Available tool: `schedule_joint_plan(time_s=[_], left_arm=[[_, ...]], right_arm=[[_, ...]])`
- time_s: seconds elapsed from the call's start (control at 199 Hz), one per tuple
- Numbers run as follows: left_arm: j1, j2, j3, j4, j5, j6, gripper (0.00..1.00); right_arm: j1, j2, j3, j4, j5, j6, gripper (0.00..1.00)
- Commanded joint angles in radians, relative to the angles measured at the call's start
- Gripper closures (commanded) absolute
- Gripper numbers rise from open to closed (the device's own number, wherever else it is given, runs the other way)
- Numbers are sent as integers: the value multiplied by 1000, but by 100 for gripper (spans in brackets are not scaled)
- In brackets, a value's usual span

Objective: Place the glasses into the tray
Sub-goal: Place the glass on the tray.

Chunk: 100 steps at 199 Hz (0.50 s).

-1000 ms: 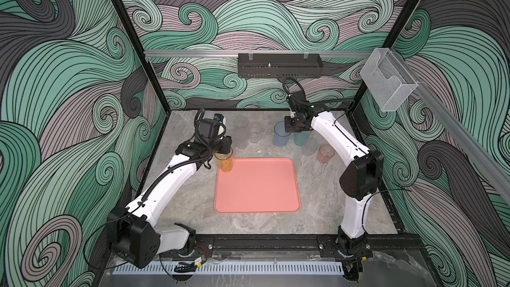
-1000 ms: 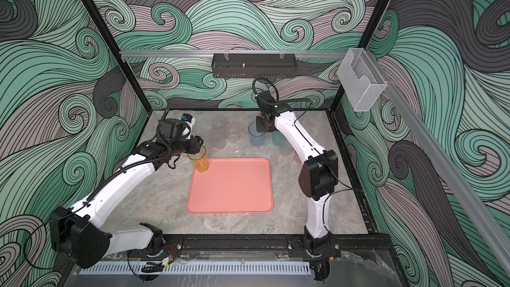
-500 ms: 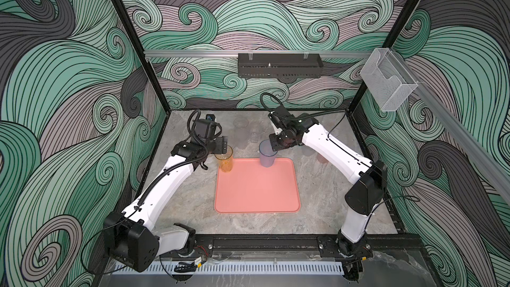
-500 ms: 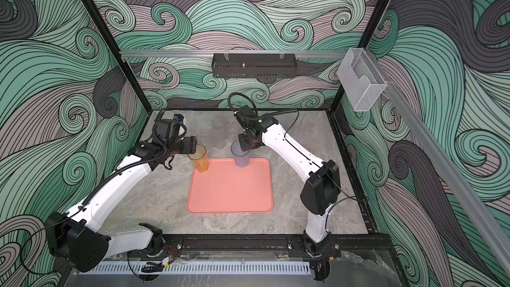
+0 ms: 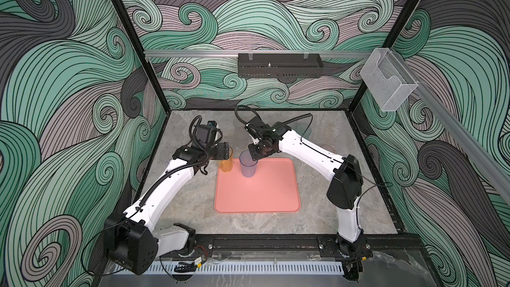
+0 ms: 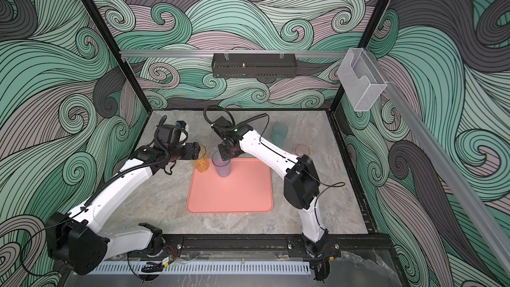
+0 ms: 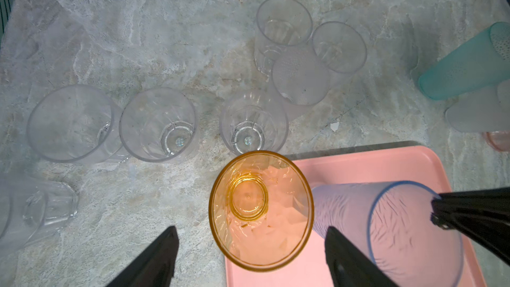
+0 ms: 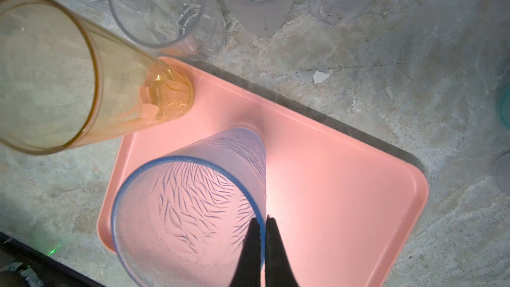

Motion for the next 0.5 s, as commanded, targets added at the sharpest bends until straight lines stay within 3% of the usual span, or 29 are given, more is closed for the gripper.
schedule_joint_plan(time_s=[0.0,0.496], left_arm=[[8,-34,-6,32,16,-2,14],[7,-37,-35,53,5,-3,14]], right_arm=[[2,18,53,9,27,-27,100],[1,111,143,10,43,-72,98]])
